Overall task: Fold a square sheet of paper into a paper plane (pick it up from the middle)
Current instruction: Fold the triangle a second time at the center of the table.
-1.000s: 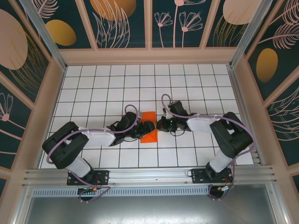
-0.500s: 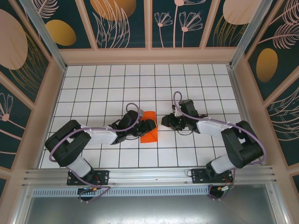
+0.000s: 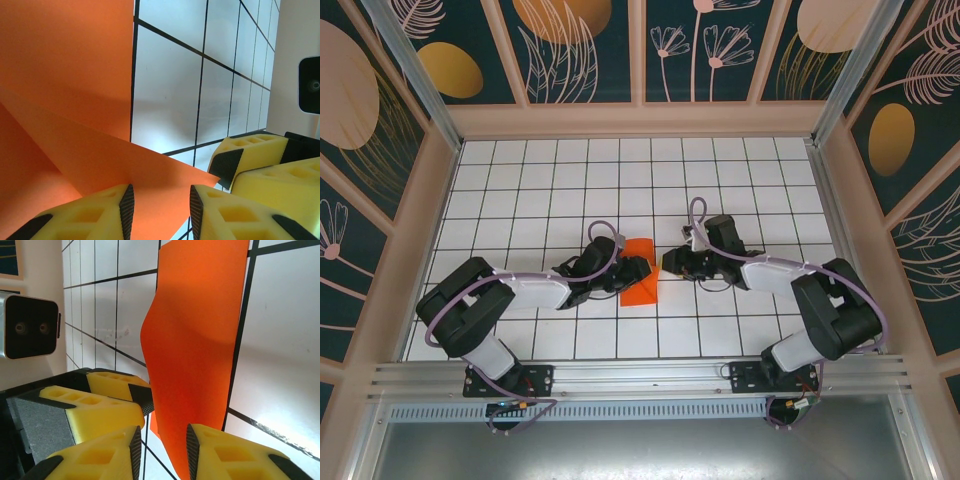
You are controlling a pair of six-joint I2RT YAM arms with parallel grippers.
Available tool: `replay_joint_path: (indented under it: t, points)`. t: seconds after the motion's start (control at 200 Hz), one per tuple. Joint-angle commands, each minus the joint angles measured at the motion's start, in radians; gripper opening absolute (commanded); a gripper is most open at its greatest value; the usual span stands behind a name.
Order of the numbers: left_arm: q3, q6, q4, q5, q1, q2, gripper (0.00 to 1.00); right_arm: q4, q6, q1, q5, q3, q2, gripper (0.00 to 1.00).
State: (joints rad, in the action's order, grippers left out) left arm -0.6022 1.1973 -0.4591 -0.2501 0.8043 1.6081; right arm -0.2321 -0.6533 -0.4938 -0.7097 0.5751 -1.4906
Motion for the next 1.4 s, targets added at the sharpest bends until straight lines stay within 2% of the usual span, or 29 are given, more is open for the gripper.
replay_joint_path:
  t: [0.0, 0.15, 0.28, 0.415, 0.57, 0.791, 0.996, 1.396]
  points:
    - [0.001, 0.0, 0.012, 0.011, 0.004, -0.009, 0.38, -0.041, 0.024, -0.014, -0.034, 0.011, -0.031, 0.28]
    - [0.0, 0.003, 0.012, 0.011, 0.003, -0.013, 0.37, -0.05, 0.026, -0.02, -0.043, 0.019, -0.054, 0.19]
    - [-0.026, -0.014, 0.083, 0.013, 0.004, -0.028, 0.37, 0.002, 0.063, -0.026, -0.023, 0.054, -0.079, 0.0]
    - [-0.072, -0.064, 0.2, 0.056, -0.005, -0.062, 0.39, 0.061, 0.115, -0.038, 0.016, 0.095, -0.119, 0.0]
    - [-0.079, -0.081, 0.233, 0.069, -0.019, -0.083, 0.39, 0.084, 0.15, -0.038, 0.033, 0.119, -0.158, 0.0]
    - [-0.084, -0.089, 0.217, 0.044, -0.024, -0.072, 0.38, 0.118, 0.191, -0.038, 0.035, 0.16, -0.203, 0.0]
    - [-0.096, -0.1, 0.162, -0.031, -0.025, -0.032, 0.34, 0.137, 0.217, -0.041, 0.013, 0.189, -0.237, 0.0]
    - [-0.113, -0.107, 0.174, -0.025, -0.024, 0.001, 0.26, 0.167, 0.23, -0.048, -0.004, 0.198, -0.254, 0.0]
